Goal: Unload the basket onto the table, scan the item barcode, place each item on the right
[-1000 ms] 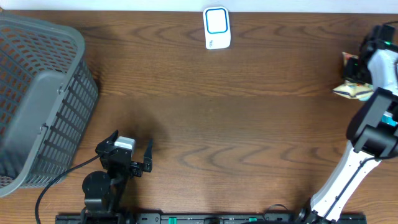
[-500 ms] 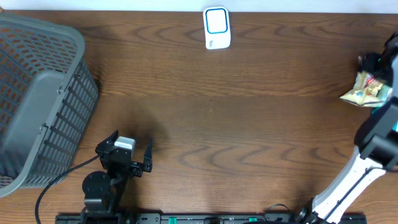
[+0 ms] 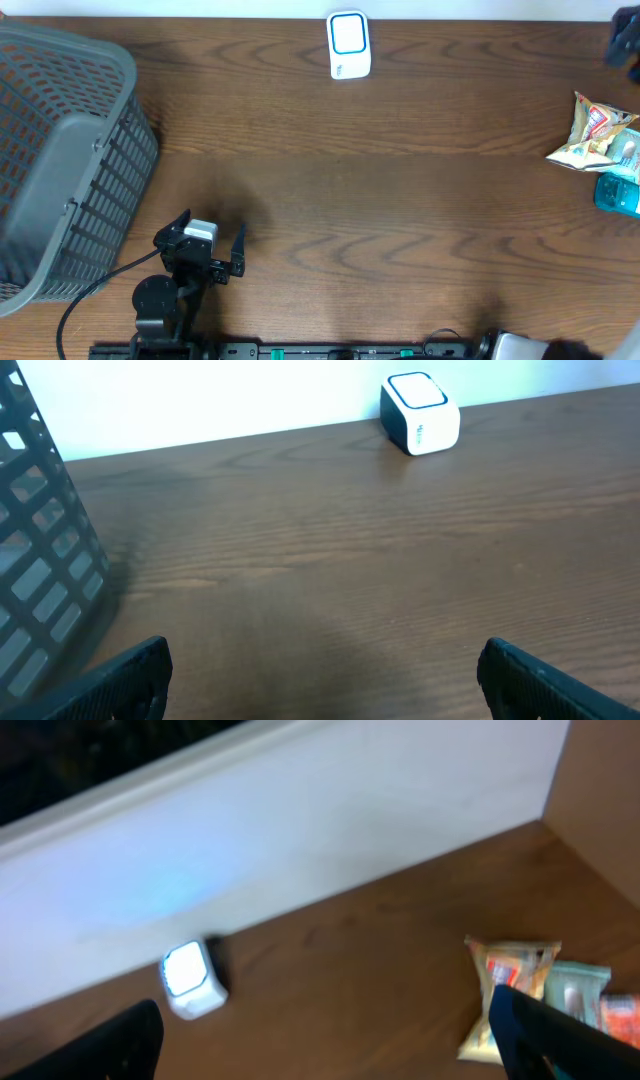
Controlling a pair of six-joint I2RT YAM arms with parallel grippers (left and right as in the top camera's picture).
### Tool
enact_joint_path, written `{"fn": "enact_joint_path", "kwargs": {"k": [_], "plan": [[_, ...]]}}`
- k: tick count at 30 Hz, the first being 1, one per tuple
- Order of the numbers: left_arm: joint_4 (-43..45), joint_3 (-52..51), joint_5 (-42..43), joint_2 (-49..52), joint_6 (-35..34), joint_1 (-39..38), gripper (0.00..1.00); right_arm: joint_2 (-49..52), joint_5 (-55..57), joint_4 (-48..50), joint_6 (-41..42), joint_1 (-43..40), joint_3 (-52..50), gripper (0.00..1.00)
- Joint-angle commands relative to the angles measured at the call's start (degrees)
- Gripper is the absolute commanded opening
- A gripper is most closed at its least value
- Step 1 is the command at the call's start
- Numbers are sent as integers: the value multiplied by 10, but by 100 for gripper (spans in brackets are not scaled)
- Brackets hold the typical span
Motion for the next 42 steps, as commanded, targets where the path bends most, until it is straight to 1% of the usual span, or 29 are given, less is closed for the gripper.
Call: {"fn": "enact_joint_path", "kwargs": {"k": [1, 3, 4, 12, 13, 15, 18, 20, 22, 25, 28, 32, 37, 42], "plan": [[-12, -9, 7, -3, 10, 3, 98, -52, -21, -48, 10, 7, -2, 99], [-12, -9, 7, -3, 10, 3, 98, -80, -21, -71, 10, 7, -2, 99], [-12, -9, 7, -3, 10, 3, 98, -109, -21, -98, 10, 7, -2, 99], [-12, -9, 7, -3, 10, 3, 98, -194, -21, -191, 10, 7, -2, 99], [-12, -9, 7, -3, 10, 3, 98, -205, -10, -203, -1, 7, -2, 99], [-12, -9, 7, -3, 10, 3, 98, -220, 40, -207, -38, 7, -2, 99], [-12, -9, 7, -3, 10, 3, 98, -239, 84, -217, -46, 7, -2, 99], [-12, -9, 7, -3, 10, 3, 98, -249, 84, -233, -46, 7, -2, 99], [-12, -9, 7, -3, 10, 3, 98, -256, 61, -265, -21, 7, -2, 99], [-12, -9, 7, -3, 10, 3, 98, -261, 64, -284, -24, 7, -2, 99], [-12, -9, 7, -3, 10, 3, 98, -269, 61, -264, -32, 17, -7, 99], [-12, -9, 7, -3, 10, 3, 98, -300, 51, -213, -69, 61, -38, 99], [-12, -9, 7, -3, 10, 3, 97, -374, 1, -70, -130, 121, -146, 99], [-12, -9, 7, -3, 10, 3, 98, -470, -22, 71, -137, 150, -312, 99]]}}
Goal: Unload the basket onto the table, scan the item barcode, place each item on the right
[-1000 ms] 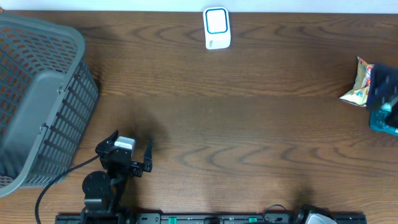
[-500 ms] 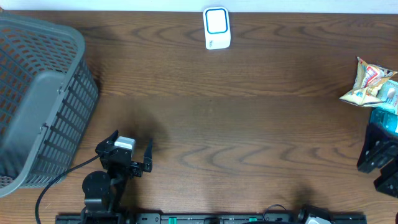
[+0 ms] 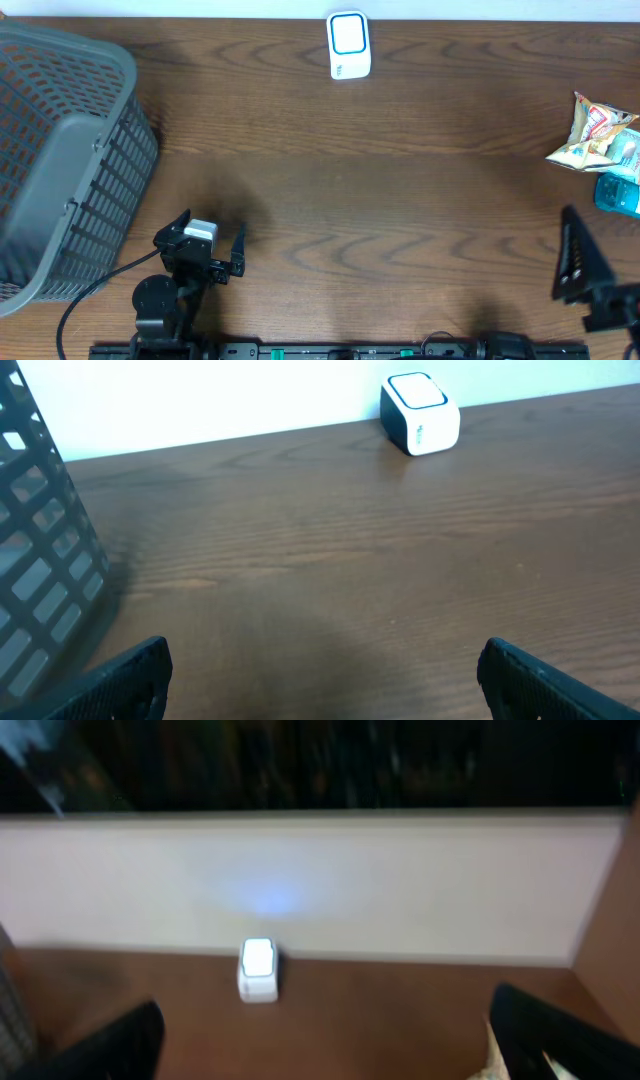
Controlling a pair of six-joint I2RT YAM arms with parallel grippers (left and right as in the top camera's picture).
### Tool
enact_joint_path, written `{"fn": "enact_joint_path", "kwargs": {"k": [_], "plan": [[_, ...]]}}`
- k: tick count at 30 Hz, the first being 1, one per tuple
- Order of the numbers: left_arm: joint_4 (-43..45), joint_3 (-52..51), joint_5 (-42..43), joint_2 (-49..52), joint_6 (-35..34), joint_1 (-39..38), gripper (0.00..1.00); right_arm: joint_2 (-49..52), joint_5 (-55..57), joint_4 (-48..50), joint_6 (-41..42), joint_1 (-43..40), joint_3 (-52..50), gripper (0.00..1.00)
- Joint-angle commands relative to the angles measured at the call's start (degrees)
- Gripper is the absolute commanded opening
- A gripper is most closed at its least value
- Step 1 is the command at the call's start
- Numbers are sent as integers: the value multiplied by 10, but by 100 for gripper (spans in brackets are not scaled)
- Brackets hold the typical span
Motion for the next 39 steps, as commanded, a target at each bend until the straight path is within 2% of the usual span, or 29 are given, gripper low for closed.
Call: {"fn": "enact_joint_path", "kwargs": {"k": [1, 11, 21, 27, 39], "plan": [[-12, -9, 7, -3, 10, 3, 98, -57, -26, 61, -25, 17, -110, 99], [-12, -9, 7, -3, 10, 3, 97, -240, -45, 400, -24, 31, -464, 99], [-12, -9, 7, -3, 10, 3, 98, -372, -40, 602, -23, 56, -726, 99], [-12, -9, 7, -3, 10, 3, 98, -388, -1, 666, -23, 56, -833, 99], [-12, -9, 7, -3, 10, 3, 98, -388, 65, 659, -23, 56, -969, 99]]}}
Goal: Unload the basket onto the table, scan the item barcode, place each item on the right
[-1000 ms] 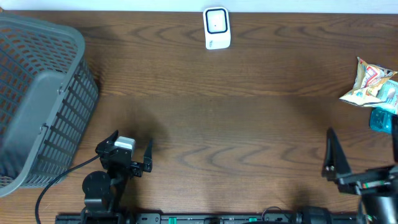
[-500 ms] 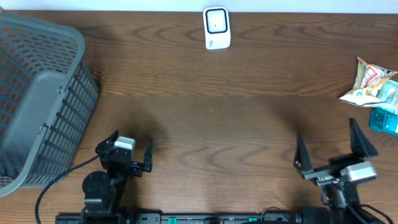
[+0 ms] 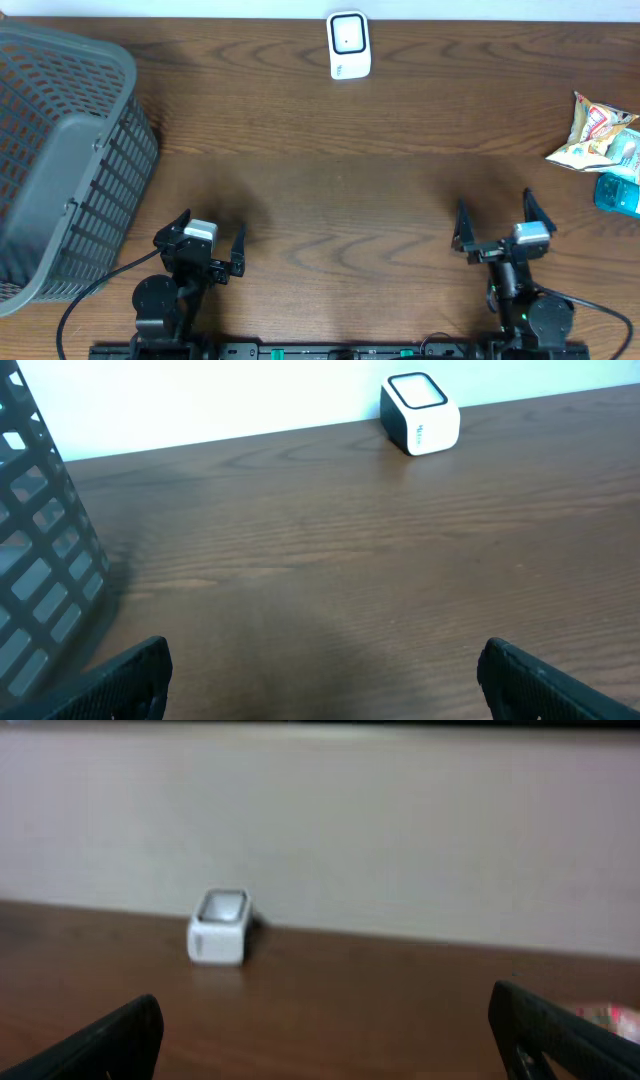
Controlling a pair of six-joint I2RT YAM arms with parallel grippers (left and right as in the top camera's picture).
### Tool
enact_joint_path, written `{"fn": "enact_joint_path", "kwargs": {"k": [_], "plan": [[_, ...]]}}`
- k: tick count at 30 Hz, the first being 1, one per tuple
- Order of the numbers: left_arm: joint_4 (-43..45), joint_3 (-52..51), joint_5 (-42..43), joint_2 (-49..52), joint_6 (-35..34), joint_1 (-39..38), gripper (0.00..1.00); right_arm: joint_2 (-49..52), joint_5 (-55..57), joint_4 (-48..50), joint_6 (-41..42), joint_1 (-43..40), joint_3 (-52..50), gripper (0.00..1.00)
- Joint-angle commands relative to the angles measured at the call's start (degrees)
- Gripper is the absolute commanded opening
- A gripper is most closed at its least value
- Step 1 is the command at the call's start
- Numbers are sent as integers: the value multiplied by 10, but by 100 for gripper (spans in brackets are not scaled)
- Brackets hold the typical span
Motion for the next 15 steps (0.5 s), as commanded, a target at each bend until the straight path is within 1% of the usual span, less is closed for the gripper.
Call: {"fn": "enact_joint_path", "kwargs": {"k": [1, 6, 15], "plan": [[-12, -9, 7, -3, 10, 3, 98, -5, 30, -20, -2, 9, -13, 99], [-12, -9, 7, -3, 10, 3, 98, -5, 44, -89, -2, 9, -13, 99], [-12, -9, 7, -3, 10, 3, 98, -5, 45, -90, -2, 10, -13, 99]]}}
